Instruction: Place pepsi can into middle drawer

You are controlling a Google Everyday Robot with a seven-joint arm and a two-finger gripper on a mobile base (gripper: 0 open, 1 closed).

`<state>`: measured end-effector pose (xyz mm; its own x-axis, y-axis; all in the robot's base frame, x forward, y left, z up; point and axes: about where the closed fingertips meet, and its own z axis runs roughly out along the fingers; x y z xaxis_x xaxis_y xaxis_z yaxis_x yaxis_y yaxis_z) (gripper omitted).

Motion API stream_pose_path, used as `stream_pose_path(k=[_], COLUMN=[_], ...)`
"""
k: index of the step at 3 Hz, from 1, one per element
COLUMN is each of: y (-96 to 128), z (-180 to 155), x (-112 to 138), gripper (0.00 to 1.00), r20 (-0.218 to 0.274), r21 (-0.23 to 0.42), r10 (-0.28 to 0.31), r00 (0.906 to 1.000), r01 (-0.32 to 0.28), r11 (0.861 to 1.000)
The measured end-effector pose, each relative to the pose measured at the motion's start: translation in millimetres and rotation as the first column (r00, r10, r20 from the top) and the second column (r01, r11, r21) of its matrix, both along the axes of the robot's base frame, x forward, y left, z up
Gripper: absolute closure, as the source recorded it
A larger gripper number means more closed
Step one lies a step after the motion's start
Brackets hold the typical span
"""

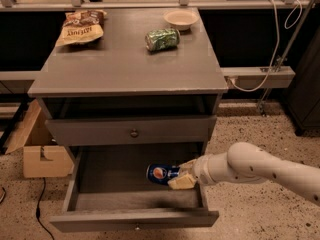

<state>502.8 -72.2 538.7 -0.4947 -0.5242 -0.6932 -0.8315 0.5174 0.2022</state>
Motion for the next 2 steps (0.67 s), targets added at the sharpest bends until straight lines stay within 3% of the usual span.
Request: stream_pose_path(k=[2], y=[21], z=[-59], x=[20], gripper=[1.00], r20=[-0.021], r21=[0.016], r10=[-0.010], r00=[0.9997], r01=[0.011], r11=[1.000])
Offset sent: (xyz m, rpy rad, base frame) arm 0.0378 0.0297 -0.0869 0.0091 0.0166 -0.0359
